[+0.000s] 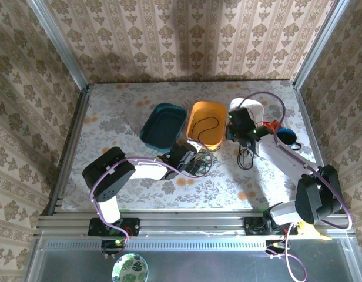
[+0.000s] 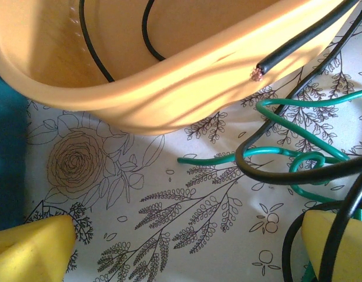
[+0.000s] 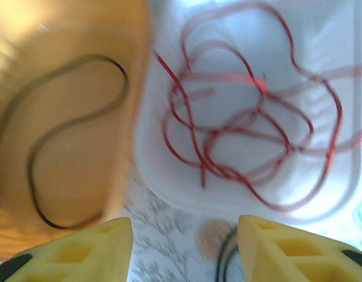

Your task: Untangle the cables

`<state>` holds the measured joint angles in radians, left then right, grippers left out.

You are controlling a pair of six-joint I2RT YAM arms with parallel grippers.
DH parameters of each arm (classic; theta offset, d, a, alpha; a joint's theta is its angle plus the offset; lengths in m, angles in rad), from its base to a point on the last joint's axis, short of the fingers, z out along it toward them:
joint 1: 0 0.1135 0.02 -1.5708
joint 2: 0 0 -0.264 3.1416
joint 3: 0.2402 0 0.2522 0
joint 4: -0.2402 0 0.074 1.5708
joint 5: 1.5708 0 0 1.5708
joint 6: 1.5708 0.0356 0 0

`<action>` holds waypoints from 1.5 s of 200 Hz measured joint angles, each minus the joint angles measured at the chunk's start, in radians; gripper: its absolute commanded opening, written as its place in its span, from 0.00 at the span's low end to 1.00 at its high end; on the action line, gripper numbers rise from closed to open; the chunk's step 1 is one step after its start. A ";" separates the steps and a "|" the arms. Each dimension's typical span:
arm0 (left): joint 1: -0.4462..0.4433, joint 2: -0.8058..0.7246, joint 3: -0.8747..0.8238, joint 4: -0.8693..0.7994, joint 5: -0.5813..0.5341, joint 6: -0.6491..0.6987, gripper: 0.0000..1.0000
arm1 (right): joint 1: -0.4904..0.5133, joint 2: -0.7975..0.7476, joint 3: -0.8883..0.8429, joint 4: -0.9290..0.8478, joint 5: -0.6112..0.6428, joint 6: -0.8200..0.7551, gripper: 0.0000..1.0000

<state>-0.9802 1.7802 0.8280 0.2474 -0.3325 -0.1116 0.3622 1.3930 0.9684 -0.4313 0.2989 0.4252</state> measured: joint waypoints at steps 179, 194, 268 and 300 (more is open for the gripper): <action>0.000 -0.001 0.000 -0.001 -0.009 0.000 1.00 | -0.142 0.060 -0.167 0.008 -0.159 0.145 0.00; 0.000 -0.001 0.000 -0.001 -0.009 0.000 1.00 | -0.098 -0.061 -0.166 -0.003 -0.161 0.127 0.00; 0.000 0.002 0.017 -0.019 -0.008 0.000 1.00 | -0.004 -0.393 -0.048 0.127 -0.316 0.027 0.00; 0.000 0.003 0.018 -0.020 -0.008 0.000 1.00 | -0.004 -0.363 0.079 0.156 -0.446 -0.023 0.00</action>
<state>-0.9806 1.7832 0.8459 0.2272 -0.3401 -0.1116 0.3580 1.0302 1.0473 -0.2749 -0.1467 0.4023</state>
